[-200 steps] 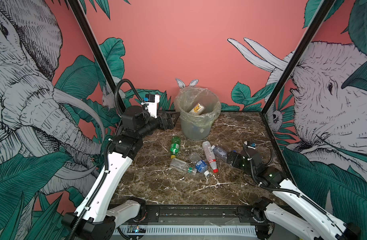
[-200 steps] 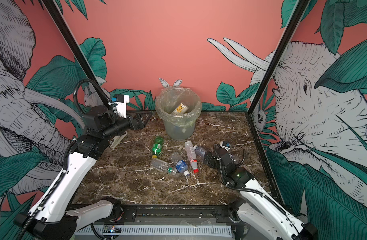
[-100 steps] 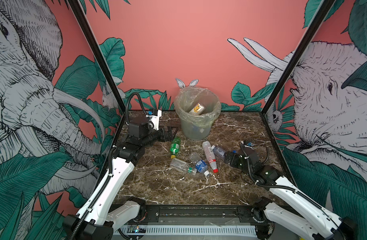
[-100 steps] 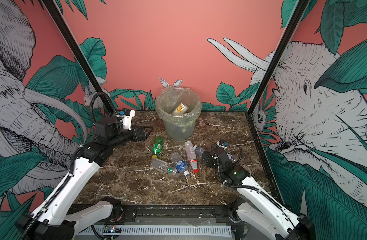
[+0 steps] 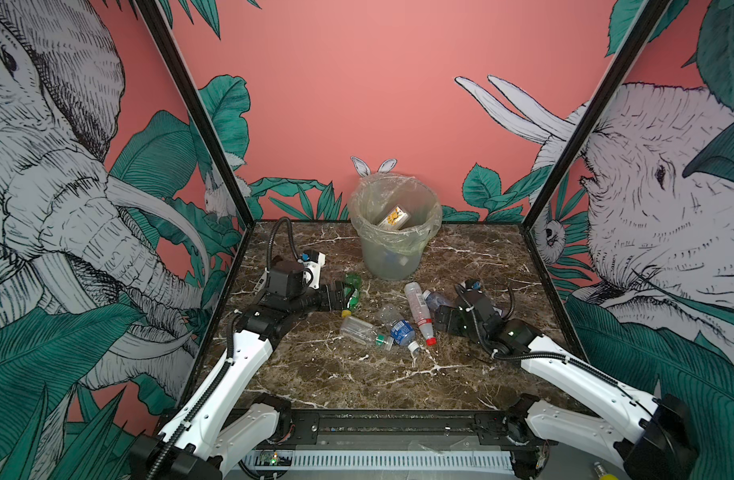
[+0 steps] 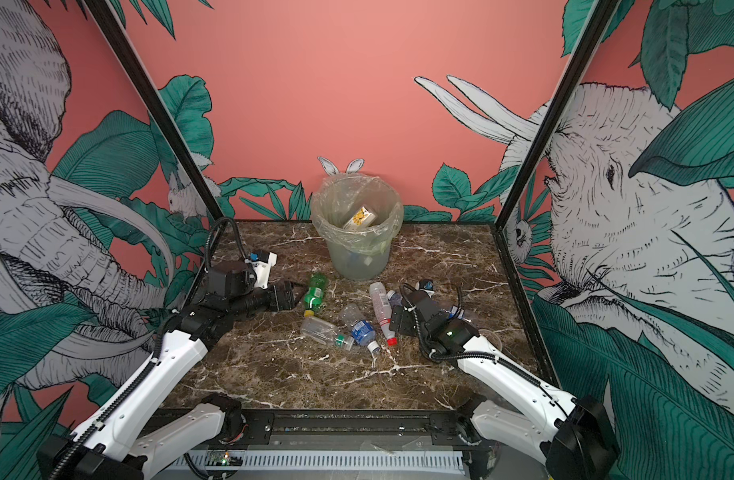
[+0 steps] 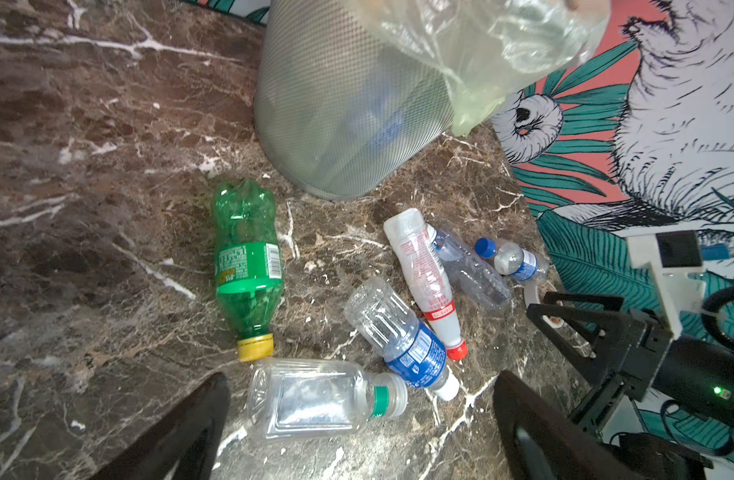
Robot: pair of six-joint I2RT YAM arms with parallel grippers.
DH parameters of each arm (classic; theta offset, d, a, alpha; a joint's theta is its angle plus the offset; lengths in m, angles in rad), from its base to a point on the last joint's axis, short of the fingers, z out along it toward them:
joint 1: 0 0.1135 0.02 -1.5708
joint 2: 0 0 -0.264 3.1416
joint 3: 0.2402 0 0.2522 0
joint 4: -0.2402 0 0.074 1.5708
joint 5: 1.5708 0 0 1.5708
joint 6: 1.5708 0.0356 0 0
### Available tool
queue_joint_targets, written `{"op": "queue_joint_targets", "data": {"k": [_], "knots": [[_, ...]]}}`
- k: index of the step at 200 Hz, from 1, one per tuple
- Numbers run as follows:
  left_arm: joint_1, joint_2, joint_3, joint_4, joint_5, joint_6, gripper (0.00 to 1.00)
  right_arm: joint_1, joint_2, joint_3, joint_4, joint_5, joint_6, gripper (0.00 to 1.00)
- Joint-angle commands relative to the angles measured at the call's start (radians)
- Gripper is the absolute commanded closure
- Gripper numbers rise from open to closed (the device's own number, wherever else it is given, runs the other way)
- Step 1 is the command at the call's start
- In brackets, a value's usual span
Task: Throw the plastic bottles in the bin
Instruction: 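Draw the left gripper back down toward the remaining bottles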
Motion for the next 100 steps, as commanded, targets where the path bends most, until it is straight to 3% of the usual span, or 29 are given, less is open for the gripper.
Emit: {"op": "queue_joint_targets", "data": {"k": [1, 100], "knots": [[0.007, -0.035, -0.038, -0.017, -0.012, -0.021, 0.01, 0.022, 0.032, 0.027, 0.033, 0.013, -0.016, 0.01], [0.008, -0.056, -0.138, -0.075, -0.093, -0.029, 0.01, 0.05, 0.204, 0.039, 0.171, -0.104, -0.035, 0.01]]}}
